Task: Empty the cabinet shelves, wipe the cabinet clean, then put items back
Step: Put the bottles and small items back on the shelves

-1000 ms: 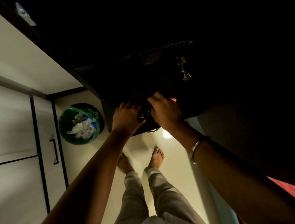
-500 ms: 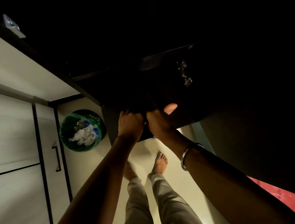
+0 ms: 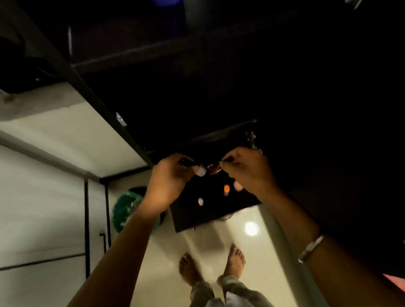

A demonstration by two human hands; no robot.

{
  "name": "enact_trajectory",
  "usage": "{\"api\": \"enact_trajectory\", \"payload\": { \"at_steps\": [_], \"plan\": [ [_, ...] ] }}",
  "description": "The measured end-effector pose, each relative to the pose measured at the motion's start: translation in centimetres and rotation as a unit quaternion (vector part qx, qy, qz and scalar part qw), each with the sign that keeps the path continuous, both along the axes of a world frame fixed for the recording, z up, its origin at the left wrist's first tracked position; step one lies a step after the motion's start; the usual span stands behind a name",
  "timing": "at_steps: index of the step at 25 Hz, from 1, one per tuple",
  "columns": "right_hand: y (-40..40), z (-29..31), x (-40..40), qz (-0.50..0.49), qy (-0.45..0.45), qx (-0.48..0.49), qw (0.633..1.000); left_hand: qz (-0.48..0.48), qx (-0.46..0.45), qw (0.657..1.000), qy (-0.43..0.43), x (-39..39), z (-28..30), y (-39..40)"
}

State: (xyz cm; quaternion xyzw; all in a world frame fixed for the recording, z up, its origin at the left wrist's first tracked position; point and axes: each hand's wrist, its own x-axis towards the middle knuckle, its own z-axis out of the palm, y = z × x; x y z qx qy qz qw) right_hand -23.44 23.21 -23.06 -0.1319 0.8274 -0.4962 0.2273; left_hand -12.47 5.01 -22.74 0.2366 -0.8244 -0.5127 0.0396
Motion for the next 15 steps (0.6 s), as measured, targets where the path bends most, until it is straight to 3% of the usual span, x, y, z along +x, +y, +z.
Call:
{"api": "enact_trajectory", "payload": {
  "at_steps": [2, 5, 9, 15],
  "plan": [
    [0.3, 4.7, -0.2, -0.045, -0.089, -0.138, 0.986, 0.042, 0.120, 0.990, 0.065, 0.1, 5.0, -0.5],
    [0.1, 11.5, -0.5, -0.061, -0.130, -0.248, 0.958, 0.066, 0.173, 0.973, 0.136, -0.3, 12.4, -0.6],
    [-0.8, 20.6, -1.1, -0.059, -0.083, -0.319, 0.942, 0.044, 0.145, 0.960, 0.237, -1.5, 22.3, -0.2],
    [-2.6, 31.1, -1.3, -0.022, 0.067, -0.346, 0.936, 0.022, 0.033, 0.943, 0.331, -3.7, 32.7, -0.5]
  ]
}}
